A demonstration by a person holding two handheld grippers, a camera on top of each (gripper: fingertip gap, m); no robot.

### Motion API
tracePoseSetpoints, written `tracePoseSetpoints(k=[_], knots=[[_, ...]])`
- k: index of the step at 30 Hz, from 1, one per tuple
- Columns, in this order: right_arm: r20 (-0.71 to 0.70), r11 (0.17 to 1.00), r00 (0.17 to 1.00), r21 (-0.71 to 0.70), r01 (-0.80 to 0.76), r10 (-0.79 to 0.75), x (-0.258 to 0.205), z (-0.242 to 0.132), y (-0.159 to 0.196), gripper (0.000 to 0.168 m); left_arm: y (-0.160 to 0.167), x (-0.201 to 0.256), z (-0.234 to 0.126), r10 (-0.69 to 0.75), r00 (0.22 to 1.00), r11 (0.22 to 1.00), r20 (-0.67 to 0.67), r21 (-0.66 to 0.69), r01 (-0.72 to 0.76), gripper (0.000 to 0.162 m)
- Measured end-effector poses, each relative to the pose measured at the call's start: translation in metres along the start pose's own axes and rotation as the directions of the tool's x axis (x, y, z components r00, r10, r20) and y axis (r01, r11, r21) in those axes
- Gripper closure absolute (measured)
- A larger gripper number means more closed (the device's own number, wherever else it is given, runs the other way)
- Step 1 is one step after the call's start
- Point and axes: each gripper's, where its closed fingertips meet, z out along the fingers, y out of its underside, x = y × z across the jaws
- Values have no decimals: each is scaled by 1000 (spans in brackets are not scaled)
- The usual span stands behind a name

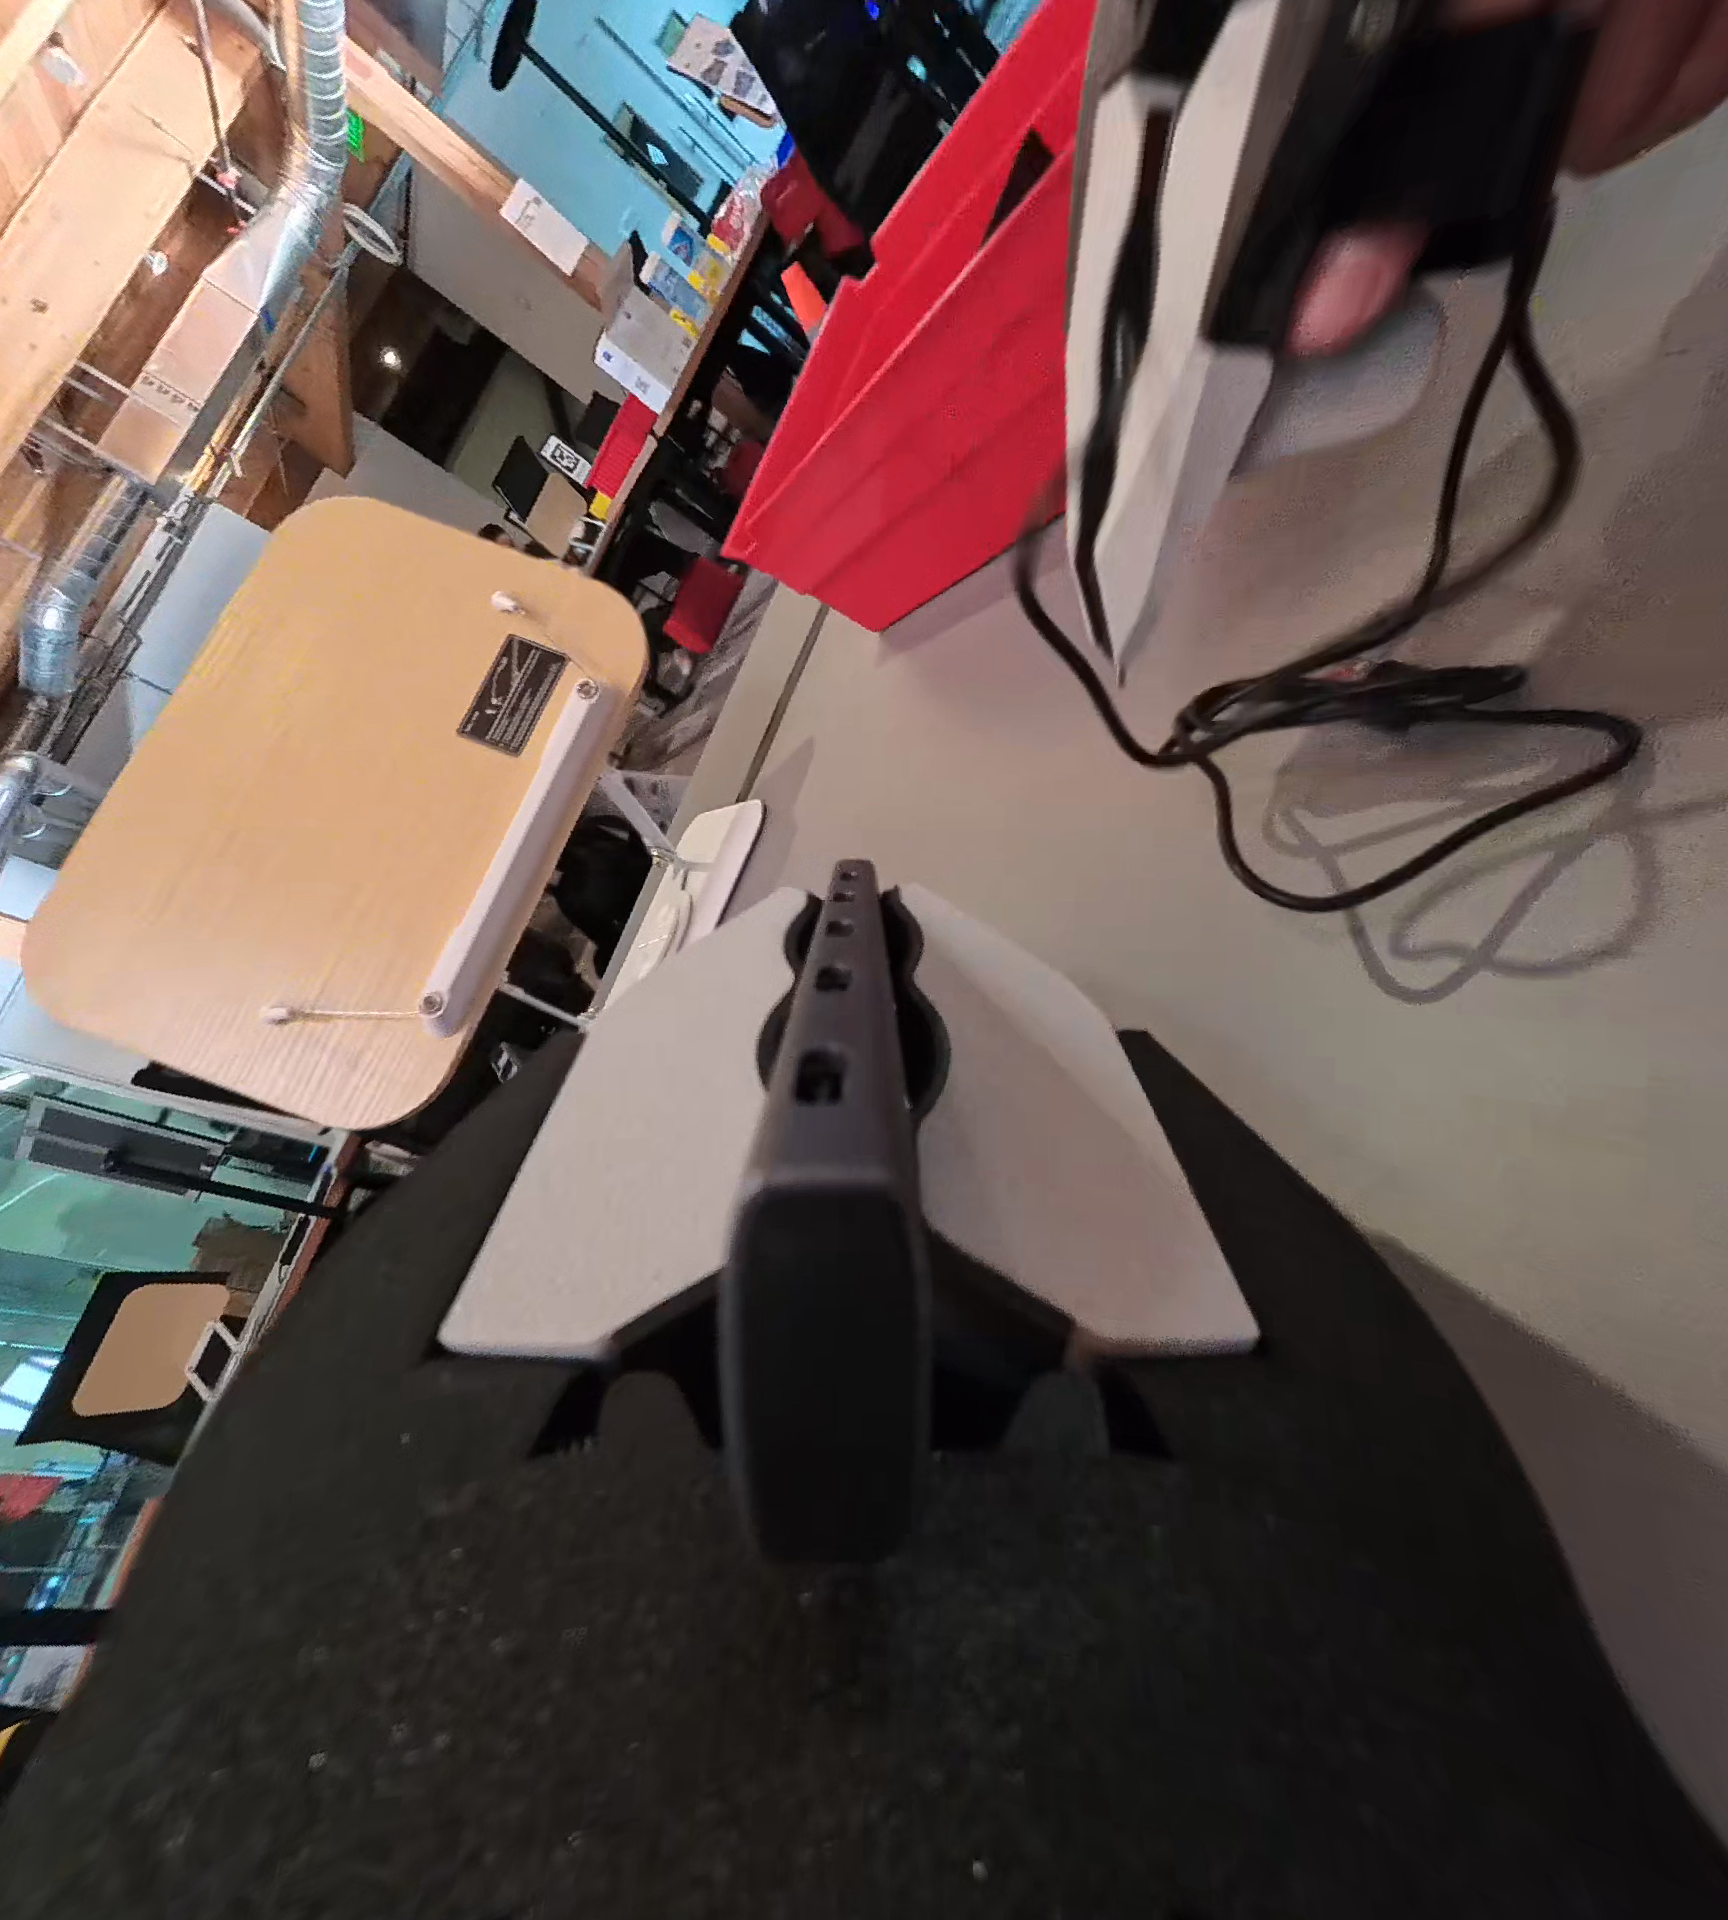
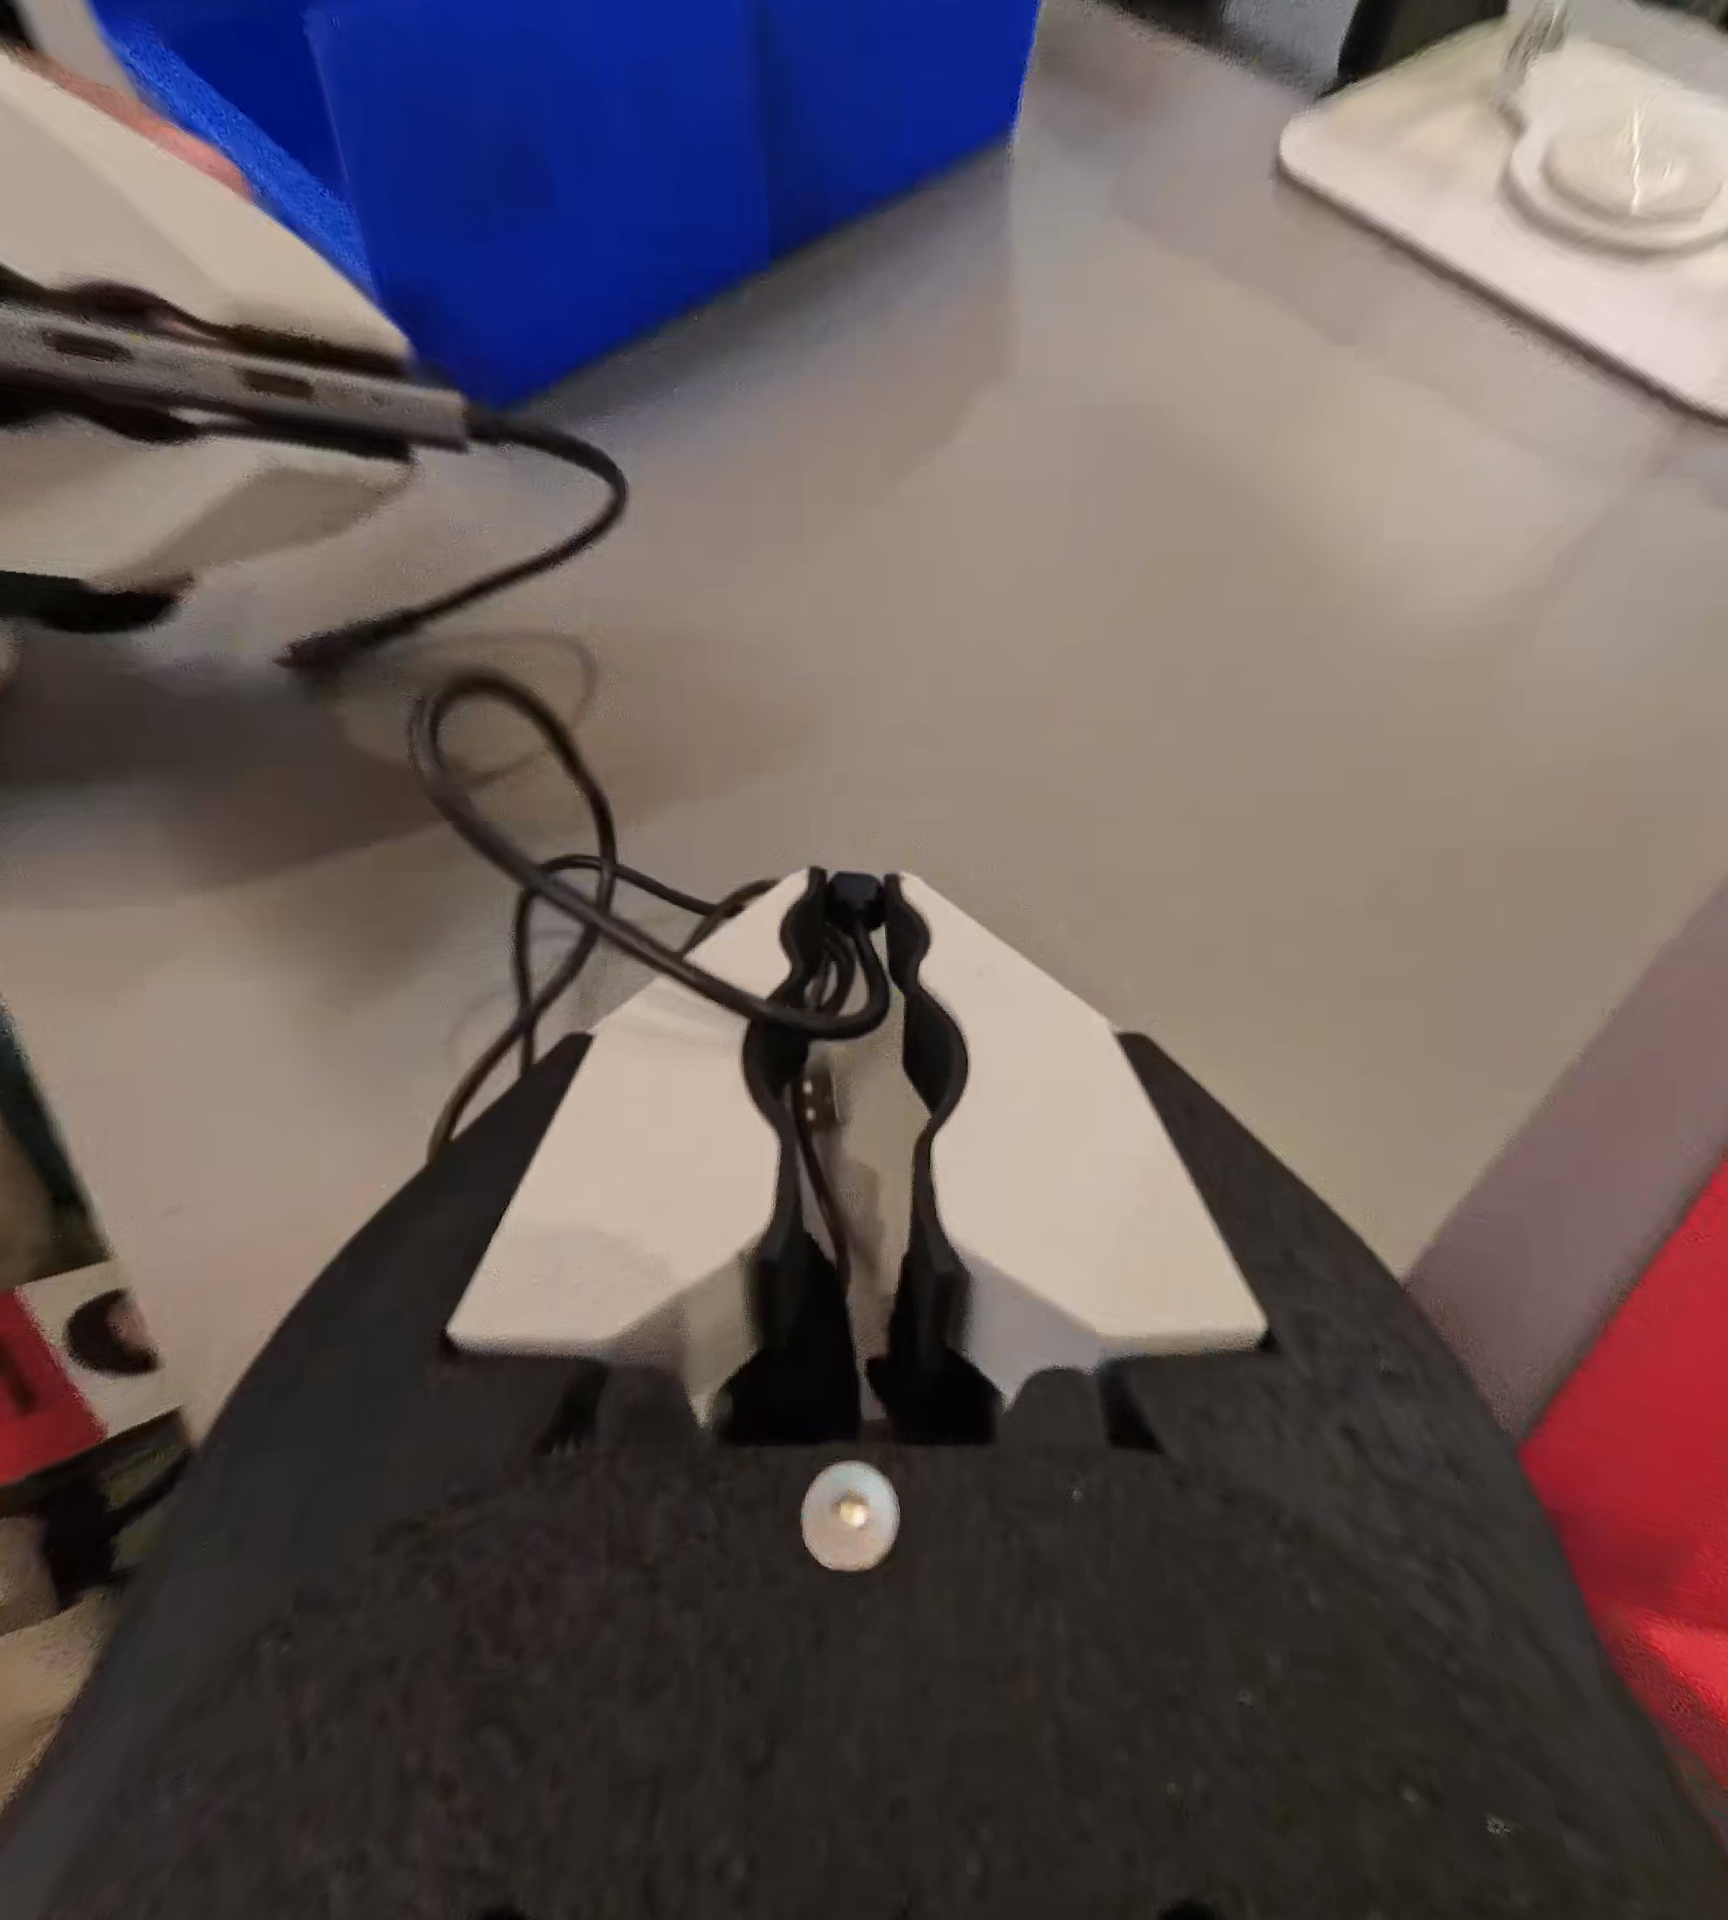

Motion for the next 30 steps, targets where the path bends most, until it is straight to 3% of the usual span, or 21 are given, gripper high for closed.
tracePoseSetpoints(k=[3, 5, 12, 16, 20, 22, 24, 26, 28, 30], knots=[[-71, 996, 997, -91, -15, 9, 8, 19, 15, 157, -3, 7, -1, -17, 1000, 1000, -26, -22, 17, 151], [-99, 988, 995, -155, -17, 1, 17, 21, 22, 141, -6, 8, -7, -58, 998, 998, -37, -28, 57, 151], [-88, 963, 993, -267, 48, -74, 22, -29, 40, 128, -3, 16, -37, -131, 991, 991, -39, -38, 129, 151], [-128, 963, 981, -247, 111, -146, 15, -67, 35, 125, -7, 17, -39, -166, 985, 986, -54, -9, 165, 152], [-216, 985, 966, -125, 116, -141, 16, -100, 8, 125, -28, 16, -45, -380, 909, 911, -174, 102, 400, 152], [-144, 991, 982, 24, 129, -124, -5, -104, -16, 125, -43, 16, -51, -469, 839, 843, -277, 145, 519, 151], [72, 976, 989, 187, 112, -128, -51, -100, -38, 126, -53, 22, -54, -522, 756, 792, -395, 106, 602, 151], [277, 944, 946, 321, 74, -168, -100, -99, -58, 126, -57, 29, -54, -549, 699, 768, -459, 55, 639, 151], [403, 928, 889, 367, 62, -218, -134, -95, -71, 129, -59, 38, -53, -541, 673, 773, -504, 17, 634, 151], [442, 926, 854, 359, 112, -275, -150, -84, -78, 130, -60, 48, -53, -526, 664, 787, -531, -8, 617, 151]])
